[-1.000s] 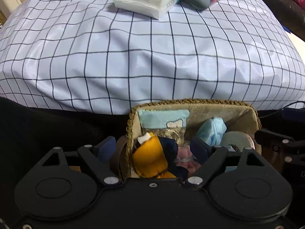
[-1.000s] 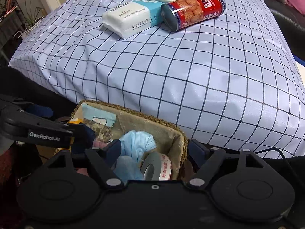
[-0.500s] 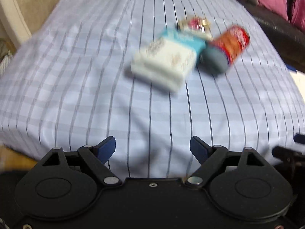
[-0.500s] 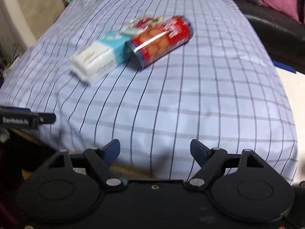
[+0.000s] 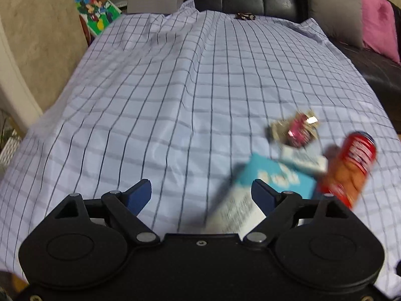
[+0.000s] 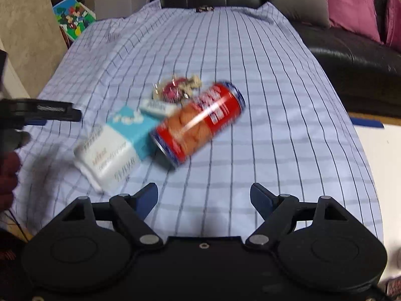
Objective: Organize soft objects
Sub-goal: 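Move both tools back from the basket to the pile on the bed, then grasp the small white tissue pack with the right gripper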
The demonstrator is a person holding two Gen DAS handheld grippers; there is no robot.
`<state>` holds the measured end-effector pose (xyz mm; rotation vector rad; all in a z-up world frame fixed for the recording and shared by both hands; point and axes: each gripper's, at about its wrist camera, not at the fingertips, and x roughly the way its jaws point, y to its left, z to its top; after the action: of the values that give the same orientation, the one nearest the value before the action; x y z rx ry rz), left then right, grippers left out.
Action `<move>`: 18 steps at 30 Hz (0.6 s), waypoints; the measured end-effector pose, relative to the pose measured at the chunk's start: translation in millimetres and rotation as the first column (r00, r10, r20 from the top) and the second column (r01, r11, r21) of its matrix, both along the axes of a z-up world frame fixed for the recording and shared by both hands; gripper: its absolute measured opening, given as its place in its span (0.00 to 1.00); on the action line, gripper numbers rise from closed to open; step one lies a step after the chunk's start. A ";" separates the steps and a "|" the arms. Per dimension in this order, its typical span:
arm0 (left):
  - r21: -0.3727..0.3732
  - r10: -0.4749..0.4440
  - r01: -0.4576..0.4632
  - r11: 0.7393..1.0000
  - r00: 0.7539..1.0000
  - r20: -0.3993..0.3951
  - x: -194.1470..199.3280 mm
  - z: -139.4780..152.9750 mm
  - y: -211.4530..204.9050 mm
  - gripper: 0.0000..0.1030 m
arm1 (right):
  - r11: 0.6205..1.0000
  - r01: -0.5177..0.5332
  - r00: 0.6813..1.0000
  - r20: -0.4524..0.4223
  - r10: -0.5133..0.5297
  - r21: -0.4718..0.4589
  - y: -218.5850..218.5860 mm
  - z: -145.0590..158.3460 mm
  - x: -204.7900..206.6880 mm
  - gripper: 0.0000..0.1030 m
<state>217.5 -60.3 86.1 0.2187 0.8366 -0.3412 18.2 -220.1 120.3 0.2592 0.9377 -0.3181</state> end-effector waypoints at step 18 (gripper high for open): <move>-0.017 0.175 -0.176 0.984 0.984 -0.045 63.4 -7.1 18.5 0.86 | 0.978 0.083 0.996 -0.052 -0.075 0.192 -9.4 -10.6 199.9 0.78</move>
<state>280.9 -41.8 78.9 0.1169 0.8875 -0.1895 218.0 -229.5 109.8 0.4715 1.0053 -0.3064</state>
